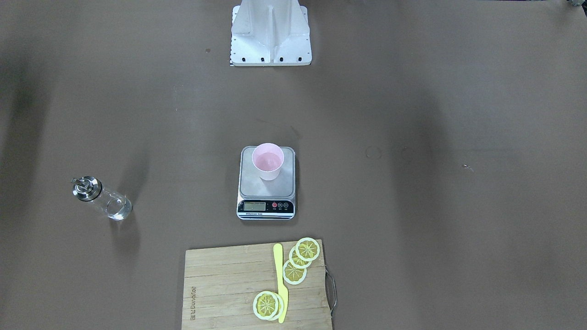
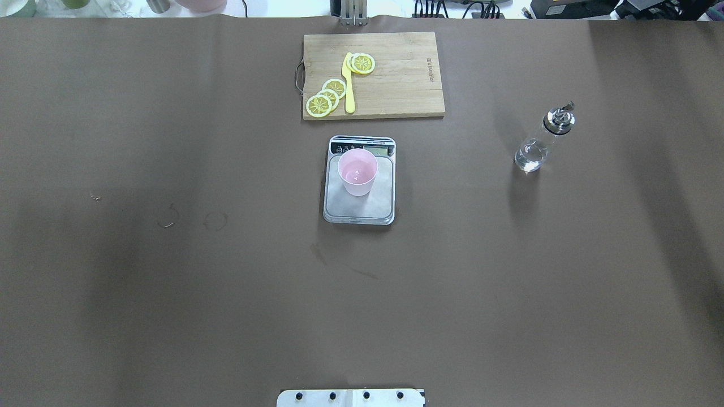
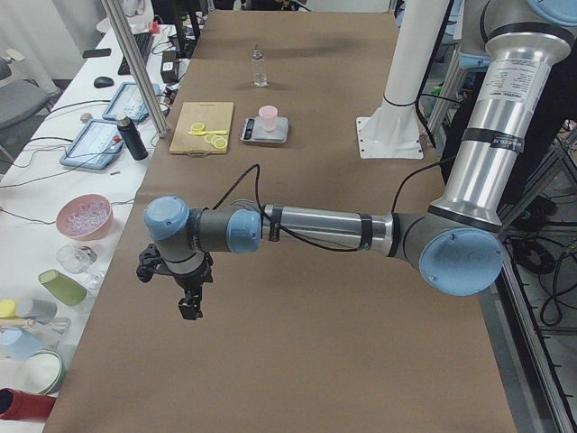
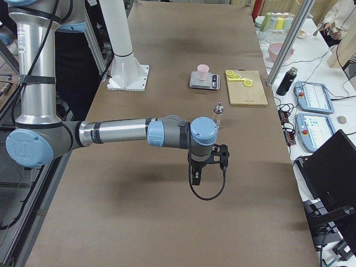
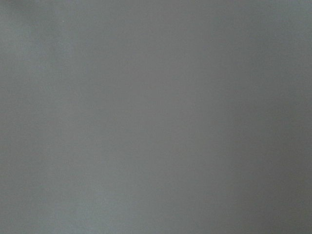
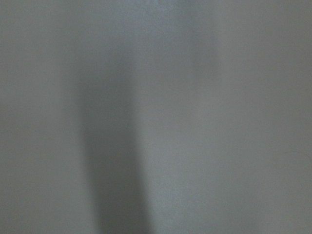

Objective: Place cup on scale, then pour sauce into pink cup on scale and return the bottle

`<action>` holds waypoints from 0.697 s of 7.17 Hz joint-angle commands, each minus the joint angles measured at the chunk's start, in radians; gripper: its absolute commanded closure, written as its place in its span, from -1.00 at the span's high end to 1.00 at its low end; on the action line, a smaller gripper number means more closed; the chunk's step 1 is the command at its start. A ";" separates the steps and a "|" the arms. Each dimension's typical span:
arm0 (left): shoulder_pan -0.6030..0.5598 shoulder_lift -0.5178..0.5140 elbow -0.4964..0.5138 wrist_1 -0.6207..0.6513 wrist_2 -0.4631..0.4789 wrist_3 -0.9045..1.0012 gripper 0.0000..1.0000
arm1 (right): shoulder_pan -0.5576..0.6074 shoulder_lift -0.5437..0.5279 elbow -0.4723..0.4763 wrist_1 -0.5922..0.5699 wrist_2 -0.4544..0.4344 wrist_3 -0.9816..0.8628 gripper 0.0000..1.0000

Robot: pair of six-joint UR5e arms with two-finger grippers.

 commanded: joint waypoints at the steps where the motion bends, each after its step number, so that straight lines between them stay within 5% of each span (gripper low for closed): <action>1: 0.000 0.000 -0.005 -0.002 0.001 -0.002 0.97 | 0.001 -0.007 0.004 -0.023 -0.008 -0.023 1.00; 5: -0.002 0.004 -0.037 0.004 -0.004 -0.002 0.97 | 0.001 -0.008 -0.019 -0.021 -0.008 -0.023 1.00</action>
